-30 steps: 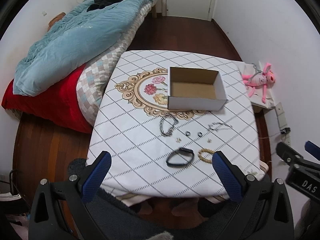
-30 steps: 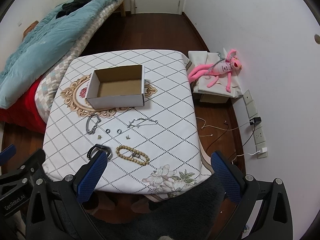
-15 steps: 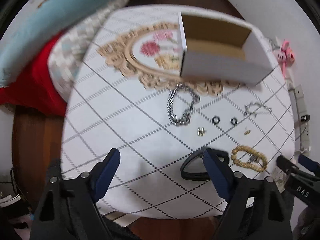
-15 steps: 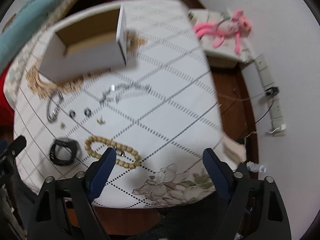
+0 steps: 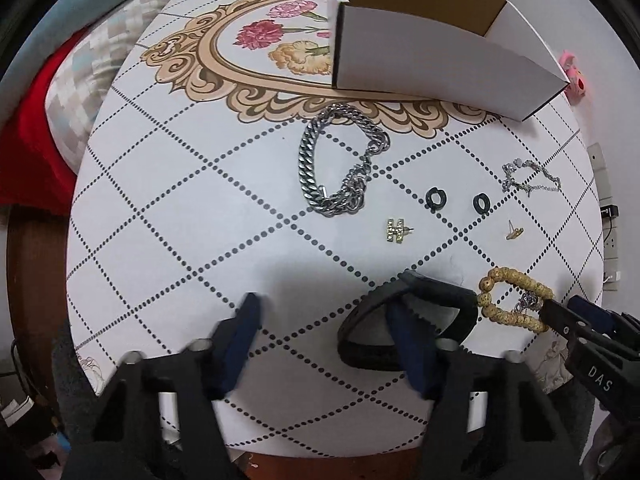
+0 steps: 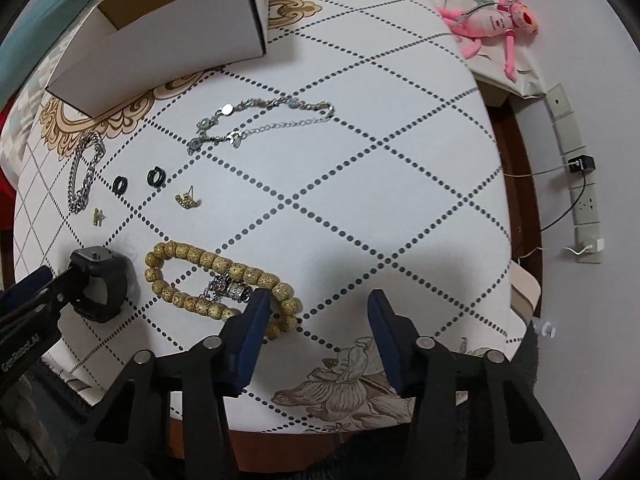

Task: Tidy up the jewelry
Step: 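Grasp the black watch band with the left gripper while the right gripper grasps the wooden bead bracelet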

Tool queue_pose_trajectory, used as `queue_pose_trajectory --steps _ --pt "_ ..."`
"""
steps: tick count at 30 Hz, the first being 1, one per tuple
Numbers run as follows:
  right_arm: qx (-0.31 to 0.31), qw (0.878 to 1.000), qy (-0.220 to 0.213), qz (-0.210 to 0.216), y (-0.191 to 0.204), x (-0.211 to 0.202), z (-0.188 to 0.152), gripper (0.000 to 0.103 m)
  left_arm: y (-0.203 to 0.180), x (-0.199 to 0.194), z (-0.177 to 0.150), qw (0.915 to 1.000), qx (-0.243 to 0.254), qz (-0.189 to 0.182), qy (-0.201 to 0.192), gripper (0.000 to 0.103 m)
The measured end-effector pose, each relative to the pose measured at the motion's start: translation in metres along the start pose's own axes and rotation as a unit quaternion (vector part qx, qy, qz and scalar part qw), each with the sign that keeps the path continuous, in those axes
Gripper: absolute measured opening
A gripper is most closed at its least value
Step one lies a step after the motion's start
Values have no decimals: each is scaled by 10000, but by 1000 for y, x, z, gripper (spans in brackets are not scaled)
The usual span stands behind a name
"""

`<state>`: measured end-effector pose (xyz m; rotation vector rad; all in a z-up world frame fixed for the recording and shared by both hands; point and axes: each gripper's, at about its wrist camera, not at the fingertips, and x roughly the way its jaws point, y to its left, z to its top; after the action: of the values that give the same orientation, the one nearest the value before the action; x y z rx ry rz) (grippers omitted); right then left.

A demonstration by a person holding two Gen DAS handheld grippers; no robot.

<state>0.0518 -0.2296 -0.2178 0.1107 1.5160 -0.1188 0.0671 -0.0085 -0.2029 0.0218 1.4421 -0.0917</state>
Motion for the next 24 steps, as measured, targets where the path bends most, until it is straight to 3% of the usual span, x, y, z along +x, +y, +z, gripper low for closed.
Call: queue_pose_trajectory --steps 4,7,9,12,17,24 --pt "-110 9999 -54 -15 2 2 2 46 -4 2 0 9999 76 100 -107 35" --pt "-168 9998 -127 -22 3 0 3 38 -8 1 6 9996 146 161 -185 23" --pt "-208 9996 -192 -24 4 -1 3 26 -9 0 9 9995 169 158 -203 12" --pt "-272 9991 -325 -61 11 -4 0 10 -6 0 10 9995 156 132 -249 9" --pt "-292 9982 -511 -112 19 -7 -6 9 1 -4 7 9994 107 56 -309 8" --pt "-41 9978 -632 209 16 -18 -17 9 5 -21 5 9988 174 35 -450 7"
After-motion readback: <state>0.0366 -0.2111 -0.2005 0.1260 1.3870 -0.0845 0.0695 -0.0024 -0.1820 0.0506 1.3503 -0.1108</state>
